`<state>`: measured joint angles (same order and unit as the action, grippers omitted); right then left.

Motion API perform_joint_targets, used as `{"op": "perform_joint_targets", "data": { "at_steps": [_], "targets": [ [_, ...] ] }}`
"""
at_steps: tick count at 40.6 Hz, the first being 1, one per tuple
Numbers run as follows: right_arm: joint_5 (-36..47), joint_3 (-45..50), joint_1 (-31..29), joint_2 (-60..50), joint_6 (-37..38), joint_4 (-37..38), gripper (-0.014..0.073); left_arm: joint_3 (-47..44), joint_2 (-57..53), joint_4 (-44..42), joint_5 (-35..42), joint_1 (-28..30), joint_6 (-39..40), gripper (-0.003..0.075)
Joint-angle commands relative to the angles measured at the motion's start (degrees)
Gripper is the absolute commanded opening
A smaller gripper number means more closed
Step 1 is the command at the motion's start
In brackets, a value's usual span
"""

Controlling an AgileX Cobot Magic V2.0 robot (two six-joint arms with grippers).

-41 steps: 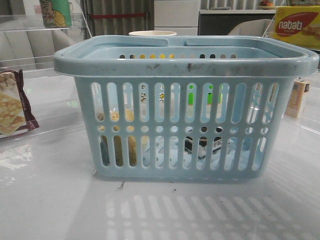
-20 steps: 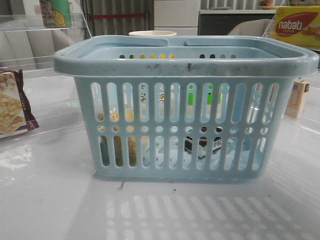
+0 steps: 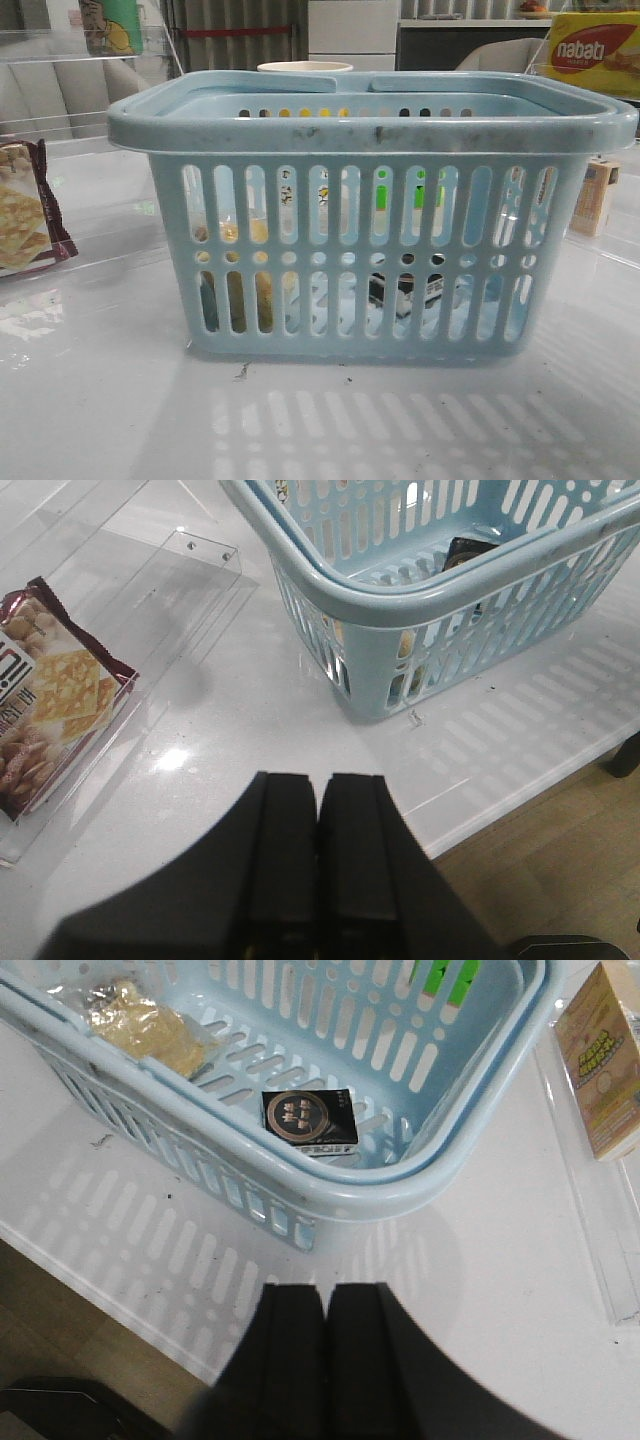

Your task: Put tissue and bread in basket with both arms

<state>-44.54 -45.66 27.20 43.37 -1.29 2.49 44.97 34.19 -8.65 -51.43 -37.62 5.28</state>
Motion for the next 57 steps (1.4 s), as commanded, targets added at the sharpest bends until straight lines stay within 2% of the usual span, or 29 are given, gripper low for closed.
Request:
{"op": "perform_joint_targets", "data": {
  "at_steps": [1, 6, 10, 19, 25, 31, 44, 57],
  "targets": [
    [3.58, -1.45, -0.12, 0.06, -0.22, 0.90, 0.0066, 1.56, 0.02, -0.42, 4.26, -0.25, 0.63, 0.0097],
    [3.58, -1.45, -0.12, 0.06, -0.22, 0.90, 0.0066, 1.14, -1.22, -0.27, 4.57, 0.14, 0.63, 0.0097],
    [3.58, -1.45, -0.12, 0.06, -0.22, 0.90, 0.0066, -0.08, -3.97, -1.19, 5.19, 4.01, -0.68, 0.0097],
    [3.58, -1.45, -0.12, 0.06, -0.22, 0.90, 0.0066, -12.38, -14.91, 3.38, 23.30, 17.60, -2.68, 0.0097],
    [3.58, -1.45, -0.12, 0.06, -0.22, 0.90, 0.0066, -23.93, -23.27, 4.27, 31.65, 27.33, -2.68, 0.0097],
    [3.58, -1.45, -0.12, 0.06, -0.22, 0.90, 0.0066, -33.52, -30.67, 4.98, 38.14, 33.65, -2.58, 0.0097],
    [3.63, -1.45, -0.12, 0.06, -0.22, 0.90, 0.0066, -45.31, -35.65, 6.90, 53.20, 36.24, -2.58, 0.0097],
    [3.57, -1.45, -0.12, 0.06, -0.22, 0.90, 0.0066, -45.30, -35.65, 6.90, 53.81, 36.24, -2.58, 0.0097]
  ]
}}
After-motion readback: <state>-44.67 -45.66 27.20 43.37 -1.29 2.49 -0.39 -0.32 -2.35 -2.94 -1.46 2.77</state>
